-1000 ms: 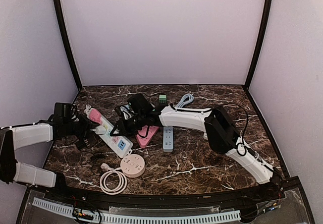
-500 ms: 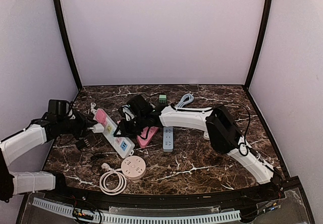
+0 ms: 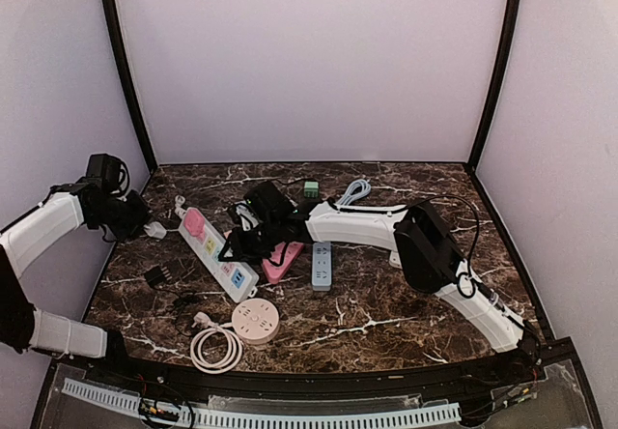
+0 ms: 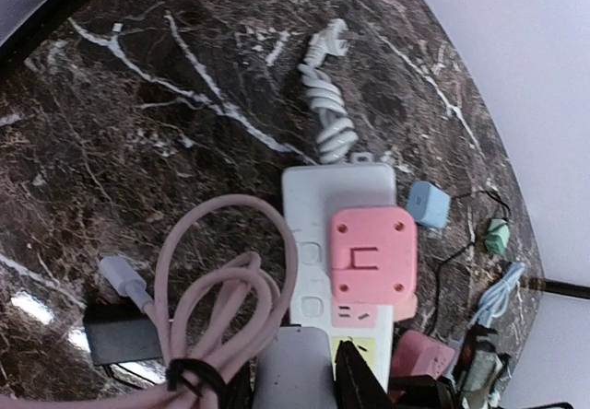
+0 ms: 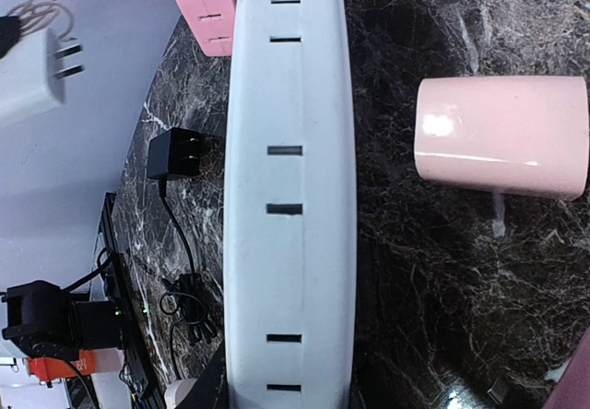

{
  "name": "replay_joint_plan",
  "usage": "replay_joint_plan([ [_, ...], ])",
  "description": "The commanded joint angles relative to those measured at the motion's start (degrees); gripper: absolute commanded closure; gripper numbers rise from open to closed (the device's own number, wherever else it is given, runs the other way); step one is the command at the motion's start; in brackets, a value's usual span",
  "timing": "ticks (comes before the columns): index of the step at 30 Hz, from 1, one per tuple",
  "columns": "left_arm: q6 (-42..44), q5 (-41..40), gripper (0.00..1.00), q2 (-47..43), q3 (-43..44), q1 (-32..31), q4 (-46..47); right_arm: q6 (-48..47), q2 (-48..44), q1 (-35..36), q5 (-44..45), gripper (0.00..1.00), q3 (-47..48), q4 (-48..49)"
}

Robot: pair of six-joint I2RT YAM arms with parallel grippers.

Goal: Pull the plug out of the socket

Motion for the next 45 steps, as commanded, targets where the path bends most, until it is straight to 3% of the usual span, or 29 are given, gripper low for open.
replay_joint_plan([
  [1,3.4,-5.1,1.00,7.0,2.9,3.0,-3.1,-1.8,-3.7,-0.3,-2.4,1.00,-0.3,4.9],
  [9,4.3,1.9,0.94,18.4,5.1,7.0,4.3,-2.6,-4.1,-0.2,-3.5,1.00,-2.0,5.0],
  [20,4.8,5.2,0.91,26.3,6.6,8.8,8.8,-3.0,-4.7,-0.2,-4.0,1.00,-2.9,5.5],
  [27,5.6,6.5,0.83,30.0,6.6,9.4,10.9,-3.4,-5.0,-0.2,-3.9,1.00,-3.1,5.2],
  [31,5.8,5.8,0.75,30.0,5.9,9.8,10.7,-3.6,-5.0,-0.3,-3.8,1.00,-3.1,5.1],
  [39,6.6,3.4,0.40,27.8,4.8,10.2,8.5,-3.7,-5.0,-0.2,-3.8,1.00,-3.1,5.2],
  [45,7.5,2.7,0.26,24.0,4.4,10.2,6.1,-3.7,-5.0,-0.3,-3.6,1.00,-3.2,5.4],
])
